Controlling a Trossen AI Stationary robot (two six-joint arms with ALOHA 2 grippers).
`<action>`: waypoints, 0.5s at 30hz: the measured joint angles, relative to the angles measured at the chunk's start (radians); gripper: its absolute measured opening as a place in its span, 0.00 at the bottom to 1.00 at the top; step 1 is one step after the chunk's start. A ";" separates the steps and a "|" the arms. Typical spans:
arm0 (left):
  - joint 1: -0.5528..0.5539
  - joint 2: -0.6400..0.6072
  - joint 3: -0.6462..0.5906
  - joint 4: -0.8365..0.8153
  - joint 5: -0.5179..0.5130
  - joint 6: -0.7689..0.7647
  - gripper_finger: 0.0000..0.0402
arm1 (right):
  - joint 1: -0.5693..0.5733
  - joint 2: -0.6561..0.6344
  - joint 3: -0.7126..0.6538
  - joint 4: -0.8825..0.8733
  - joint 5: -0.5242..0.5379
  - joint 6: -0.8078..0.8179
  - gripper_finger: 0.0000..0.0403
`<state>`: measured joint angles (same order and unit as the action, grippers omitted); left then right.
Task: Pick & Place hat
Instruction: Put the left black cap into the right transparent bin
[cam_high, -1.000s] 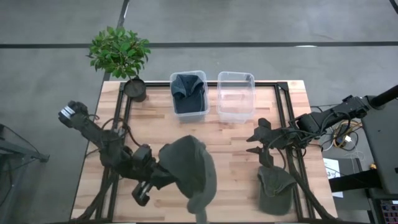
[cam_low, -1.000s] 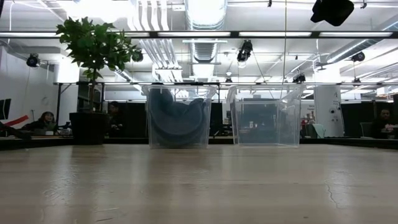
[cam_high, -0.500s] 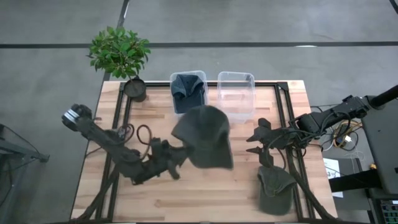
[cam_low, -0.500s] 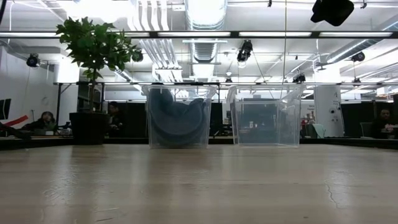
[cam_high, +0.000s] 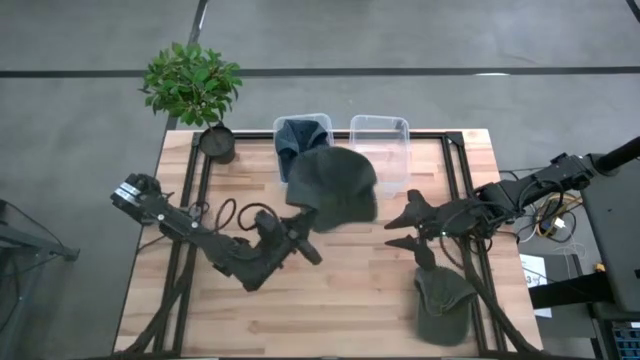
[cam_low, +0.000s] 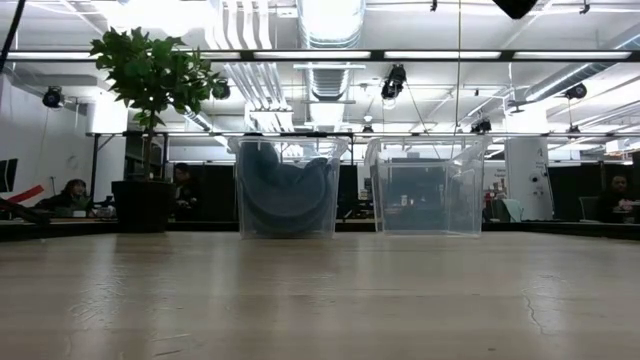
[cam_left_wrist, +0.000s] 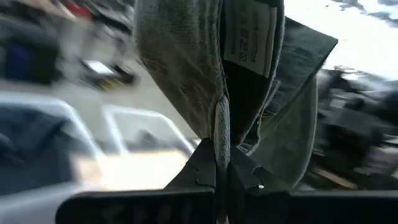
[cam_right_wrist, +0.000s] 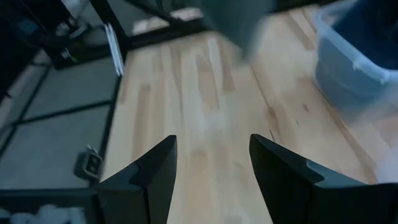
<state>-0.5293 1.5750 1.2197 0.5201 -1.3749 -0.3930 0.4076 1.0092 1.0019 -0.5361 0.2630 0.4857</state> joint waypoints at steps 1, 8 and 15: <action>0.001 -0.005 0.007 0.002 -0.033 0.049 0.01 | 0.000 0.000 0.000 0.018 0.000 0.000 0.49; 0.002 -0.015 0.056 0.002 -0.082 0.305 0.01 | 0.000 0.000 0.000 0.102 0.129 -0.040 0.49; 0.007 -0.016 0.060 0.002 -0.082 0.381 0.01 | 0.000 0.016 0.000 0.275 0.453 -0.200 0.49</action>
<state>-0.5228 1.5593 1.2799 0.5217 -1.4567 -0.0116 0.4074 1.0250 1.0019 -0.2607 0.7164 0.2862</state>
